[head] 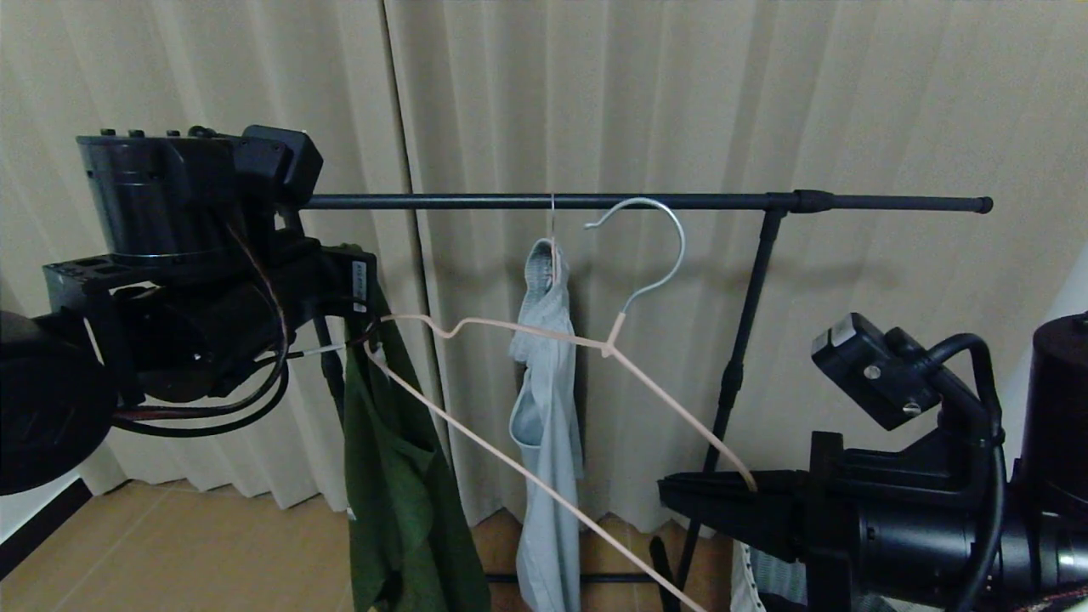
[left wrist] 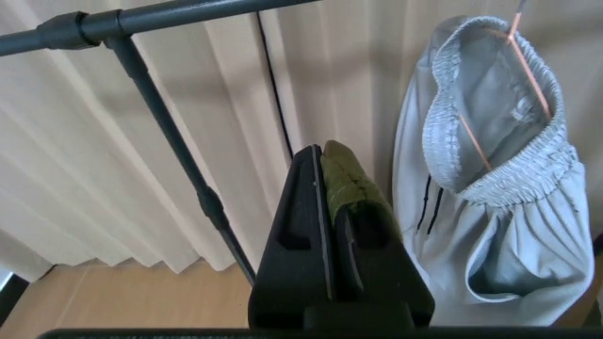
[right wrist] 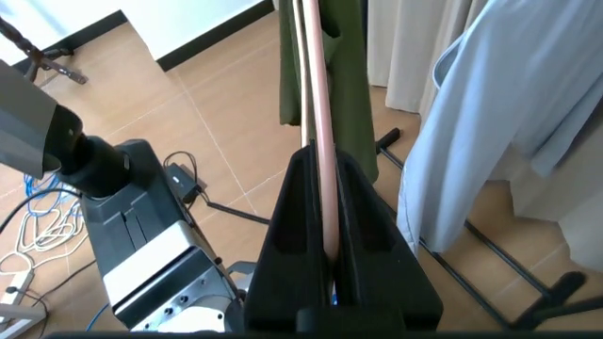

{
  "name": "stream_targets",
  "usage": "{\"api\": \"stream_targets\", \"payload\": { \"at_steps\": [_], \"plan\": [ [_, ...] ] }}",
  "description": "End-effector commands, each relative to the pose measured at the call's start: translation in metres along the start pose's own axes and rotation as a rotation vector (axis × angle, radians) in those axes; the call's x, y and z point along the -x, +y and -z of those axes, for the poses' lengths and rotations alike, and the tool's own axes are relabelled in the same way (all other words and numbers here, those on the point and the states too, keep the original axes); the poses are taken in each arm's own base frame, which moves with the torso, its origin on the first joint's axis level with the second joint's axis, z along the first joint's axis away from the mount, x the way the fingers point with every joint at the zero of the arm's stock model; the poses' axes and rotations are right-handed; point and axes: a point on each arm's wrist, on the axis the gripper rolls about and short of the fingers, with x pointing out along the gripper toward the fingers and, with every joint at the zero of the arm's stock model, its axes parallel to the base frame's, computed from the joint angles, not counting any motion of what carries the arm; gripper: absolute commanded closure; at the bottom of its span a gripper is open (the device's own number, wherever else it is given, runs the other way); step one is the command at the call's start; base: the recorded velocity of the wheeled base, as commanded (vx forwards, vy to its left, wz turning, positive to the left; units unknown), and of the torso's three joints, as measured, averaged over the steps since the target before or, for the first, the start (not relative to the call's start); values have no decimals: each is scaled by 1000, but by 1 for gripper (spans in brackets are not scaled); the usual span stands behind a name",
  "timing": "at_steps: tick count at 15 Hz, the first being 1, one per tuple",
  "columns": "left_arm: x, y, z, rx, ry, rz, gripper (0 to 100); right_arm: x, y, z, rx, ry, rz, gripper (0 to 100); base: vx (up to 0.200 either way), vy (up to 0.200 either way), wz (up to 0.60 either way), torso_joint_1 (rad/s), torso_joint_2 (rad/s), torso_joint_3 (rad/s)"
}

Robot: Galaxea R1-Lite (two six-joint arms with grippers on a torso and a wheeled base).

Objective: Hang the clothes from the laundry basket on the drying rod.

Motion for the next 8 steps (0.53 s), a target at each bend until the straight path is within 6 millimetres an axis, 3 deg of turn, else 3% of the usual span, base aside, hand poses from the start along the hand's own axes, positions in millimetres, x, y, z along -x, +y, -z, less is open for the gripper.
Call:
{"api": "stream_targets", "payload": {
  "at_steps": [1,8],
  "plan": [
    [0,-1,0,0,-1,2,100,-5,0,-1,1,9,-1,100,0,0,0,0,0,0],
    [0,-1,2,-4,8,-17,100,-33,-1,-12,-23,15,30,100,0,0,0,0,0,0]
  ]
}}
